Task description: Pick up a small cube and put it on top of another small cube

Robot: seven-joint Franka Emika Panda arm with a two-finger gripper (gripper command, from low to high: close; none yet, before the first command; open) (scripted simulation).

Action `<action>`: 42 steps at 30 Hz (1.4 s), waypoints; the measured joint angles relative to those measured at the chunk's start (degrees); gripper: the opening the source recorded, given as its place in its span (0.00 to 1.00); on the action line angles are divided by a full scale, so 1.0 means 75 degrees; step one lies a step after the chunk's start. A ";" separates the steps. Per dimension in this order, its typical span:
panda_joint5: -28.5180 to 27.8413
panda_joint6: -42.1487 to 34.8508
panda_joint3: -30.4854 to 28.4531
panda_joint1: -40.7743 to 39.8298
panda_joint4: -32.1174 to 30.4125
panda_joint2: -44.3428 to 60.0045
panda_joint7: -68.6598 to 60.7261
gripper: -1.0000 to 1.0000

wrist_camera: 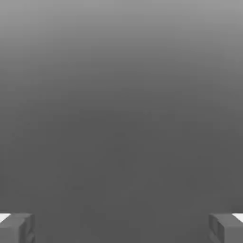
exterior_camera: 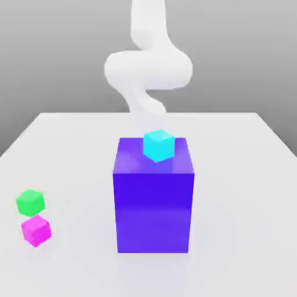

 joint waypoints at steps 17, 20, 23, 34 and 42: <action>-0.0430 0.2430 -0.1607 -0.1997 -0.1650 0.4744 0.0028 0.50; 0.0082 0.2869 -0.1786 -0.2501 -0.1944 0.5592 -0.0389 0.50; 0.0830 0.3292 -0.1691 -0.2906 -0.2211 0.6442 -0.0971 0.50; 0.1858 0.4641 -0.0742 -0.3764 -0.1963 0.8251 -0.1760 0.00; 0.1144 0.3672 -0.1230 -0.3435 -0.2229 0.7007 -0.1214 0.00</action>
